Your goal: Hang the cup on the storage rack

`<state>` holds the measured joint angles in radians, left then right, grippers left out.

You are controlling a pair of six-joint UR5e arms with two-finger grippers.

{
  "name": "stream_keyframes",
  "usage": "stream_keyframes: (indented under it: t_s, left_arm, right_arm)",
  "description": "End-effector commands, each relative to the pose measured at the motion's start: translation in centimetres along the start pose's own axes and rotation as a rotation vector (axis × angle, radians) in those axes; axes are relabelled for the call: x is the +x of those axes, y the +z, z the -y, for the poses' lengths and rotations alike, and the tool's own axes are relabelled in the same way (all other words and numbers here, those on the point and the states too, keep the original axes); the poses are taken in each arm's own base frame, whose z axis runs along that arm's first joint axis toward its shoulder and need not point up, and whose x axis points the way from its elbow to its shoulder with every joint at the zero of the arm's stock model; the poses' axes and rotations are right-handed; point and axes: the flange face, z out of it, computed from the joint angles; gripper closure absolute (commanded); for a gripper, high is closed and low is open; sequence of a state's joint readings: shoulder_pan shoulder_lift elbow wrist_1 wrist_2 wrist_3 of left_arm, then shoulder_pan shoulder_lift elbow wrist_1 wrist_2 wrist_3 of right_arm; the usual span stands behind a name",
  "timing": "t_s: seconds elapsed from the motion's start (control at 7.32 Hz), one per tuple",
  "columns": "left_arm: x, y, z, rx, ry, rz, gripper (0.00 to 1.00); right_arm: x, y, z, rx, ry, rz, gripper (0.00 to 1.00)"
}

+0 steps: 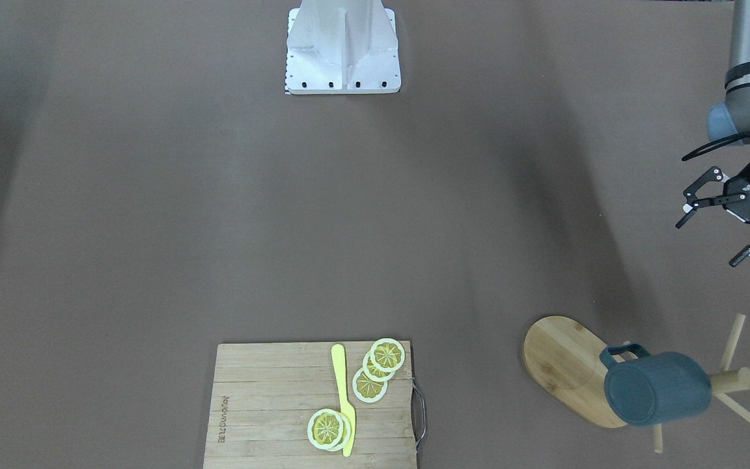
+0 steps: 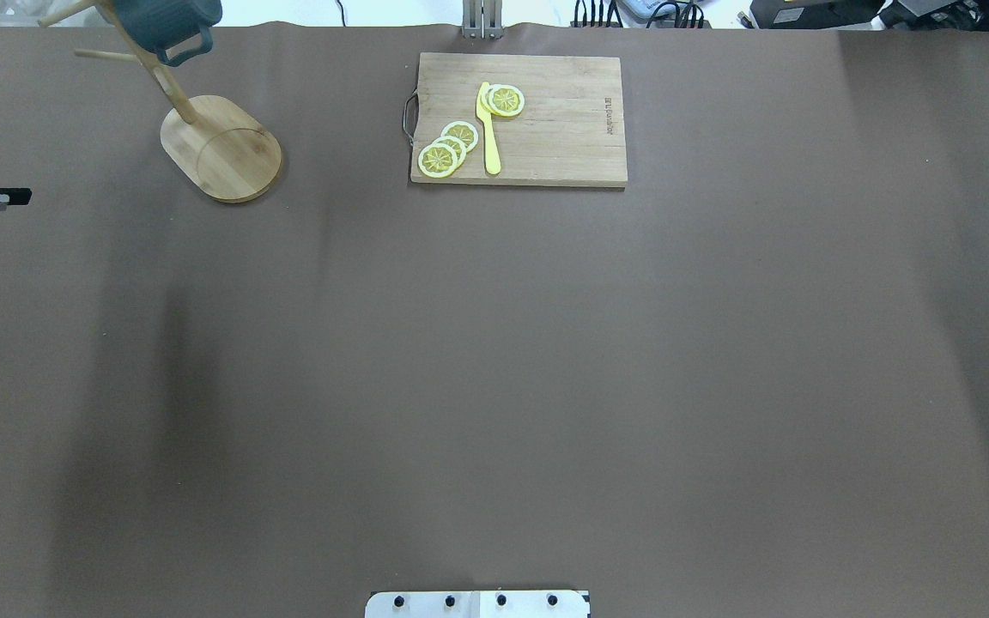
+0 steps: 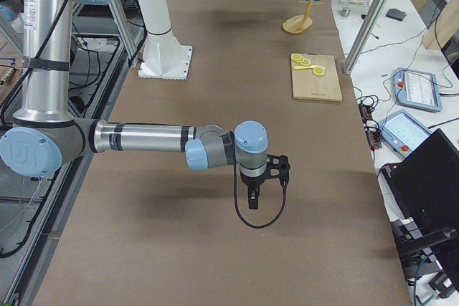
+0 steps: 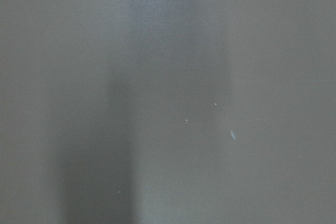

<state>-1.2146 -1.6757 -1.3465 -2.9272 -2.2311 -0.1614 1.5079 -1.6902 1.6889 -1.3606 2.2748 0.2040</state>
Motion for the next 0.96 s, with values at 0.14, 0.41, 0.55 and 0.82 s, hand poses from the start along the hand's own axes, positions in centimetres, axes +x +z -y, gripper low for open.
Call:
stream_keyframes:
  t_s: [0.14,0.41,0.55,0.82]
  left_arm:
    - [-7.2,-2.6,-2.6,-0.305,-0.016,0.112,0.0]
    - [-9.6,-6.4,-2.1,-0.499,-0.283,0.097,0.0]
    - [-9.2,-8.8,0.0,-0.608,-0.426,0.108,0.0]
    - [-9.6,-13.5,-4.0,-0.729,-0.653,0.128,0.0]
  right_arm:
    - [0.0,0.0,0.0,0.0,0.0,0.0,0.0]
    - [0.1,0.1,-0.2,-0.003,-0.007,0.001,0.0]
    - [0.2,0.2,-0.3,-0.004,-0.011,0.002,0.0]
    - [0.5,0.4,-0.8,0.006,-0.018,0.004,0.0]
